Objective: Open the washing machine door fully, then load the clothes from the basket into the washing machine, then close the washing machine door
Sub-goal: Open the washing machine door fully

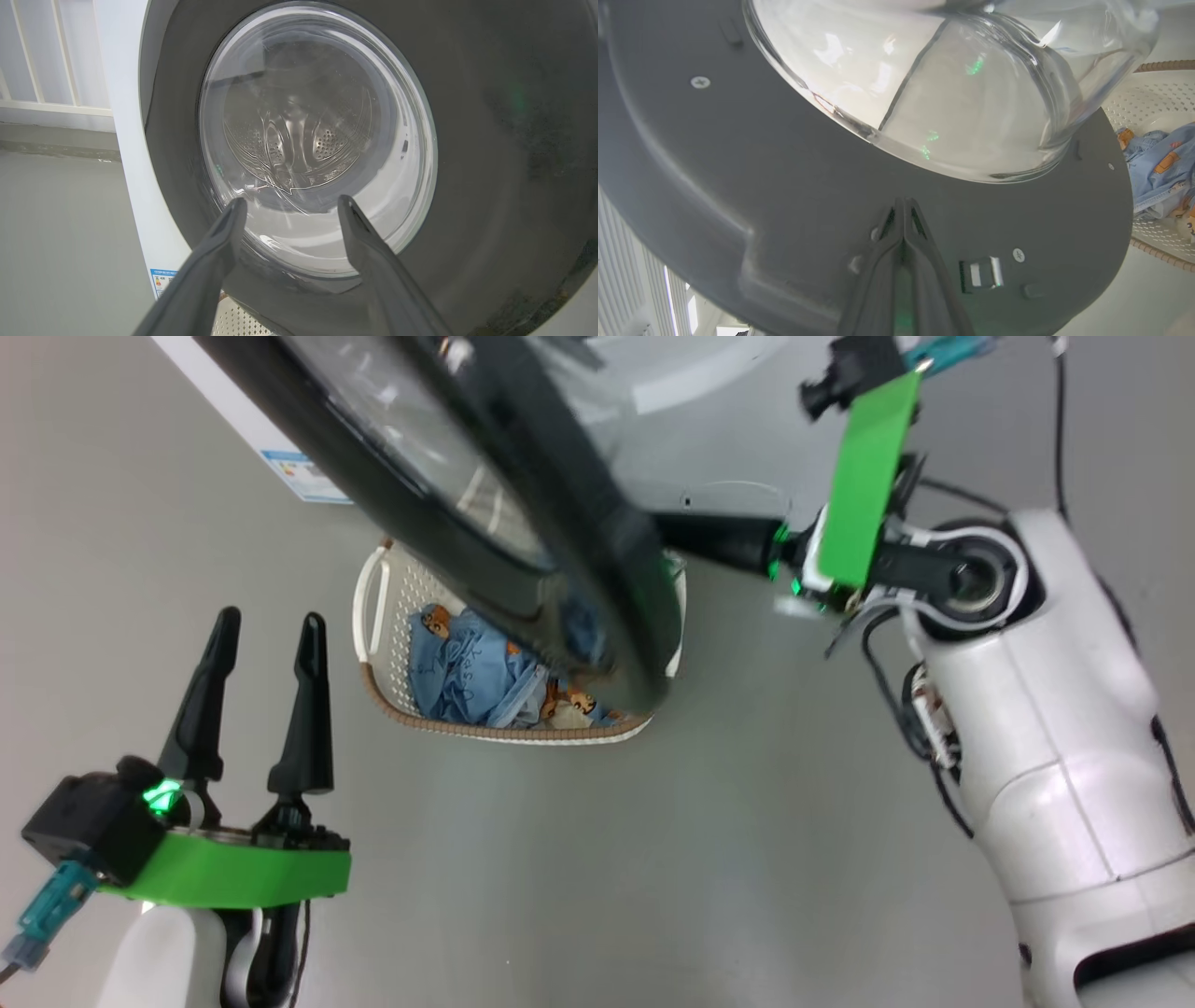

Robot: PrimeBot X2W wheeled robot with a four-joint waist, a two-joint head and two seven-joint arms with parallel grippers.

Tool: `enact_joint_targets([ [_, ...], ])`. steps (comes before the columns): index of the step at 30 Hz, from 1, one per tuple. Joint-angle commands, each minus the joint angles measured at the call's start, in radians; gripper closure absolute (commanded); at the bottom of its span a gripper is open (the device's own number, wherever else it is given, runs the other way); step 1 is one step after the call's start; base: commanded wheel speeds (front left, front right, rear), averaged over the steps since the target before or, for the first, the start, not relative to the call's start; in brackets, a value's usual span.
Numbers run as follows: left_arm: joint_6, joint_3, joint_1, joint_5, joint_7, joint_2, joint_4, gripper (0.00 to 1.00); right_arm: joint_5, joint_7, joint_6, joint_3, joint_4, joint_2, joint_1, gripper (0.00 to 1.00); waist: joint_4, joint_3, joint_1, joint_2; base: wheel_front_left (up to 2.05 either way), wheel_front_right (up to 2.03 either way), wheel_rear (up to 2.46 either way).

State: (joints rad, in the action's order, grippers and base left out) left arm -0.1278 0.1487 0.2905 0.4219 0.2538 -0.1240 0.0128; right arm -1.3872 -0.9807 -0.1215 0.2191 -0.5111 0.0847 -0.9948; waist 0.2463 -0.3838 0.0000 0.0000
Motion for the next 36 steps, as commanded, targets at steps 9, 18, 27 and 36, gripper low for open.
enact_joint_targets([
  [9,-0.003,-0.052,-0.036,-0.024,0.008,-0.046,-0.023,0.0,-0.175,0.035,-0.009,0.221,0.095,-0.034,0.087,1.0,-0.022,0.046,0.0,0.0,0.0,0.0,0.0],
  [18,-0.003,-0.071,-0.047,-0.049,0.008,-0.04,0.015,0.0,-0.336,0.16,-0.009,0.45,0.1,-0.034,0.102,1.0,-0.012,0.078,0.0,0.0,0.0,0.0,0.0],
  [27,-0.003,-0.095,-0.064,-0.065,0.008,-0.036,0.043,0.0,-0.423,0.25,-0.009,0.571,0.088,-0.034,0.099,1.0,-0.015,0.111,0.0,0.0,0.0,0.0,0.0],
  [36,-0.003,-0.122,-0.103,-0.079,0.008,-0.041,0.065,0.0,-0.458,0.313,-0.009,0.547,0.089,-0.006,0.146,1.0,-0.045,0.173,0.0,0.0,0.0,0.0,0.0],
])
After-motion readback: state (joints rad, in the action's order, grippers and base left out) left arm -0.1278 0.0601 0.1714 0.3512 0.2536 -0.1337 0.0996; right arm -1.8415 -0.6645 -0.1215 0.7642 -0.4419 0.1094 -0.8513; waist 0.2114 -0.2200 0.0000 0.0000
